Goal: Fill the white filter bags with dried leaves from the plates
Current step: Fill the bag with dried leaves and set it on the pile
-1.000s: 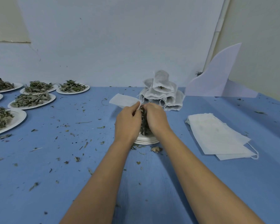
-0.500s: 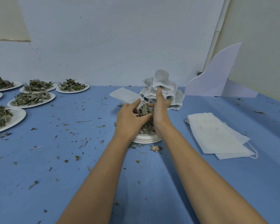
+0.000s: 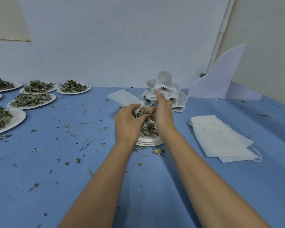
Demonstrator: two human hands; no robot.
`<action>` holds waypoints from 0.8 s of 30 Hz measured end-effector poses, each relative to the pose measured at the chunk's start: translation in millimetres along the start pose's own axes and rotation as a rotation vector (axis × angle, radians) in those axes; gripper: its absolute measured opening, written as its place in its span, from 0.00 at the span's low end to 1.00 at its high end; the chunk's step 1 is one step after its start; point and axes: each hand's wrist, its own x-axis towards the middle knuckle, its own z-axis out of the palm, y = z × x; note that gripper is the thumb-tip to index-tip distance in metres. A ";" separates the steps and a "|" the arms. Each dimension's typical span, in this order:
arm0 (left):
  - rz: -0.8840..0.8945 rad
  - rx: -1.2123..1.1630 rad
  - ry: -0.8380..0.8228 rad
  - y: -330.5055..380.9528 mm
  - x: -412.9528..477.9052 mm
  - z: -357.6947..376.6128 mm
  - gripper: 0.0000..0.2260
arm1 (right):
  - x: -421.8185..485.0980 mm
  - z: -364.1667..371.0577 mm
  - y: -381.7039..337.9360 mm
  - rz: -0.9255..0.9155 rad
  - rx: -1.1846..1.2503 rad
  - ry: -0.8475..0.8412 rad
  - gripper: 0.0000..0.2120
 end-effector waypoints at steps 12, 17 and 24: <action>-0.218 -0.326 -0.054 6.1 3.5 -8.9 0.12 | 6.3 -27.6 0.7 -0.273 -0.389 0.019 0.08; -0.252 -0.386 -0.127 5.8 4.5 -10.2 0.14 | 5.9 -24.3 5.4 -0.426 -0.541 -0.028 0.08; -0.334 -0.368 -0.039 5.9 6.2 -8.9 0.13 | 0.1 -16.4 6.1 -0.548 -0.611 -0.006 0.08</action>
